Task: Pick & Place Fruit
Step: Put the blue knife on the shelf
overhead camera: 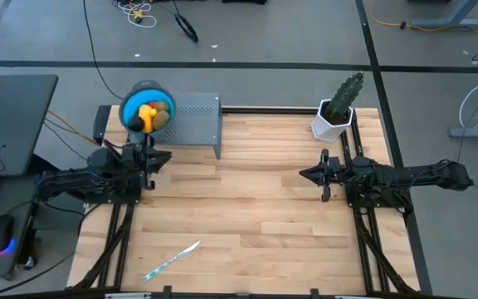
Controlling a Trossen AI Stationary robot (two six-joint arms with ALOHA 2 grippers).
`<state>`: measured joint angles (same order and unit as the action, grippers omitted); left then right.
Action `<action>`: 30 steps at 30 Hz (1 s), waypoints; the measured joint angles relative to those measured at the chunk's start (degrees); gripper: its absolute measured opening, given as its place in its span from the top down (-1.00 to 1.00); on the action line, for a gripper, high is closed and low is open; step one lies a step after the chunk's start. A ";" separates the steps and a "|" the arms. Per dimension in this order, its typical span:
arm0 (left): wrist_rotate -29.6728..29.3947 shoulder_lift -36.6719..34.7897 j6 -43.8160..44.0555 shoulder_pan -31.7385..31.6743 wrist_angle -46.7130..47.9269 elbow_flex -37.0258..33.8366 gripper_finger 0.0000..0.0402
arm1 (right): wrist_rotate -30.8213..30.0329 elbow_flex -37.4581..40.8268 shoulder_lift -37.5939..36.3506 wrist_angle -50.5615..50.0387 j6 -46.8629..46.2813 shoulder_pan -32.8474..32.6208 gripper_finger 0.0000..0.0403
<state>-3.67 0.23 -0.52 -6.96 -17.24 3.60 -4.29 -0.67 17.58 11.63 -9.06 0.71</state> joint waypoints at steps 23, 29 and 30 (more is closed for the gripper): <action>10.45 0.11 5.73 1.14 -3.51 -0.50 0.96 | 1.46 0.00 0.00 0.26 -1.58 -0.01 0.93; 10.69 0.13 5.61 1.14 -2.83 -0.52 0.91 | 1.46 0.00 0.02 0.01 -1.88 -0.02 0.93; 10.12 0.13 5.89 1.14 -2.89 -0.52 0.88 | 1.45 0.00 0.02 0.02 -1.88 -0.02 0.94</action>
<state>6.45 0.36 5.37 -5.82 -20.14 3.07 -2.84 -0.67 17.61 11.64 -10.94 0.69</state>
